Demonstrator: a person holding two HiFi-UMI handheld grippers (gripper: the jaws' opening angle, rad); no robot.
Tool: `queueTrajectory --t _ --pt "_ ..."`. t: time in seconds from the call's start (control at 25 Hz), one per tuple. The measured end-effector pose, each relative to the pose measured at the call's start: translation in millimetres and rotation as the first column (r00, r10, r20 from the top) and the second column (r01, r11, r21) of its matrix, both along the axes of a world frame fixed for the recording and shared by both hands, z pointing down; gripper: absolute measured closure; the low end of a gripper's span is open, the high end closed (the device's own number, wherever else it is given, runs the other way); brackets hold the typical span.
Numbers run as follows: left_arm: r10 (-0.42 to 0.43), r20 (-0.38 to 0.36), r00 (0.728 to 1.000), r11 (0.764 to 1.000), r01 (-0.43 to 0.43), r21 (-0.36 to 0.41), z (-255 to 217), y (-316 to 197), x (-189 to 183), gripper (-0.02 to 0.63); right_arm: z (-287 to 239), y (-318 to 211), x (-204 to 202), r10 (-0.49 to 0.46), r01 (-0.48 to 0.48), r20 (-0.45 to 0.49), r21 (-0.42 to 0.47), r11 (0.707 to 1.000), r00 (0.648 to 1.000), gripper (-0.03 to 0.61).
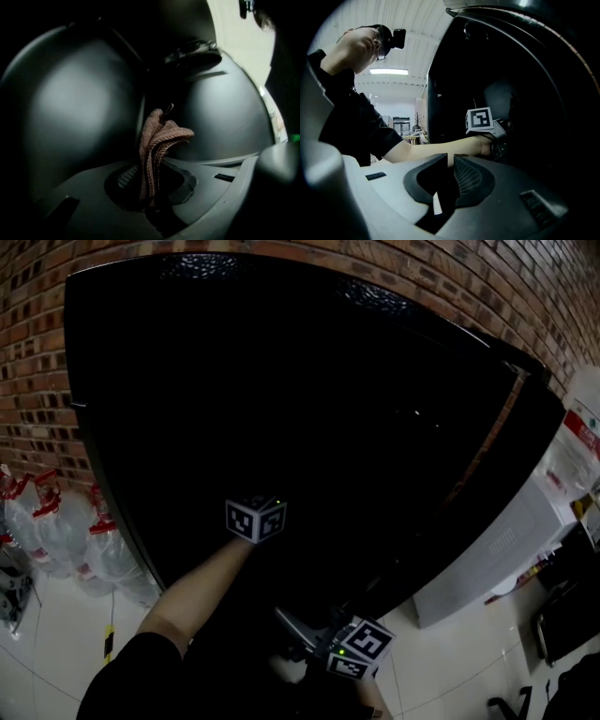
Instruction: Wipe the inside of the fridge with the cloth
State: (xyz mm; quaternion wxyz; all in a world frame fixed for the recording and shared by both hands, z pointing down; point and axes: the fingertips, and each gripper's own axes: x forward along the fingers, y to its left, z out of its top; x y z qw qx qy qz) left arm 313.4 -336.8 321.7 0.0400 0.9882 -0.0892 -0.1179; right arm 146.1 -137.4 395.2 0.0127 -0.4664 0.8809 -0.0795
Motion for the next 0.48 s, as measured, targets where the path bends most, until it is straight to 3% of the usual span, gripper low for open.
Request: queueTrajectory --t 0.12,0.24,0.48 --pt "0.044 -0.017 0.999 0.999 -0.044 -0.008 -6 30 -21 0.557 -8 7 -9 -0.01 0.011 -0.012 0.016 1.0 1.0 0.533" --pt "0.147 -0.009 0.989 0.989 -0.147 0.008 -4 67 -41 0.557 -12 18 -21 -0.037 0.038 -0.044 0.029 0.999 0.998 0.532" --pt "0.364 0.116 0.924 0.928 -0.371 0.043 30 139 -68 0.557 -16 39 -43 -0.101 0.105 -0.071 0.05 0.993 0.992 0.532"
